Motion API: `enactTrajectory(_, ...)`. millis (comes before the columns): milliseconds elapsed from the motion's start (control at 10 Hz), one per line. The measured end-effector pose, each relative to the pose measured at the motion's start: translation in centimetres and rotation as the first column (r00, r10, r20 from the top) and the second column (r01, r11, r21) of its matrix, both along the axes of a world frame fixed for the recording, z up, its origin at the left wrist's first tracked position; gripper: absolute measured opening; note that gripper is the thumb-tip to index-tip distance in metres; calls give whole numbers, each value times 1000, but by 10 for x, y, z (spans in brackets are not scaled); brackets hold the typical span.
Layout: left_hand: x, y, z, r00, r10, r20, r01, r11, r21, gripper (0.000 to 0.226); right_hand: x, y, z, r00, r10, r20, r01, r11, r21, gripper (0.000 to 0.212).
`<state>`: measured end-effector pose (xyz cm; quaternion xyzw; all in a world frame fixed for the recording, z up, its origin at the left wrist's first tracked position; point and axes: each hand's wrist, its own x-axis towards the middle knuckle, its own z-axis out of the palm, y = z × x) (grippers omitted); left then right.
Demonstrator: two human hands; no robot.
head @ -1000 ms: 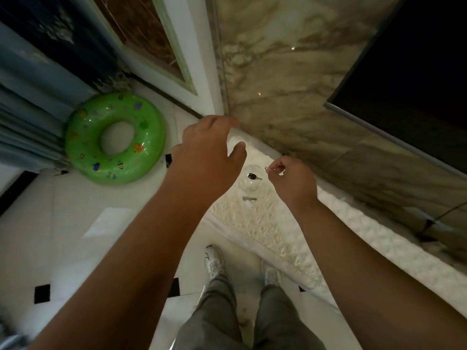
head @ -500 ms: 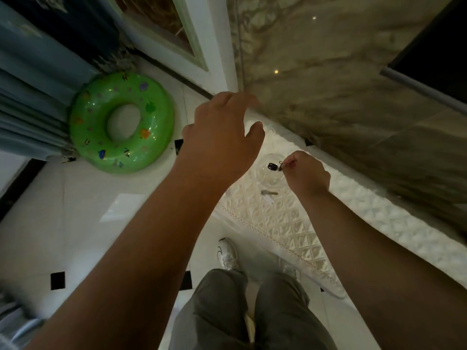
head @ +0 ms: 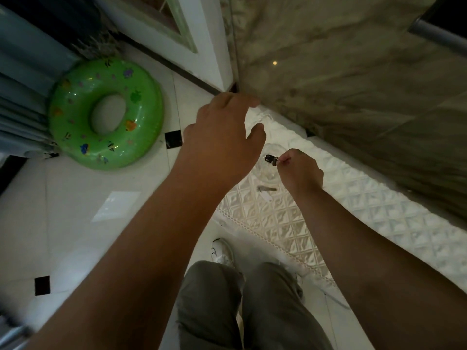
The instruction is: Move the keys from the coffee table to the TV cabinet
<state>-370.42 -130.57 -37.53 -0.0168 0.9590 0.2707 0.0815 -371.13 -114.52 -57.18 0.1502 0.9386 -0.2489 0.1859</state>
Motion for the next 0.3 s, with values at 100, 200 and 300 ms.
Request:
enactTrajectory(100,-2,-1,-4,1000,1,-7,-1,1000,-3,43,-2,-1,-8,1000,15,2,-15,1000,-17,21)
enactTrajectory(200,-3,-3,-3,1000,1,-23,-2,1000,-20,42,1,-5,-3,1000,26,16,-25,999,-28,20)
enactTrajectory(300,-4,-1,4,998,-1,-63,-1,1000,-26,42,0,1,8,1000,-9,-23,9,999,-39,19)
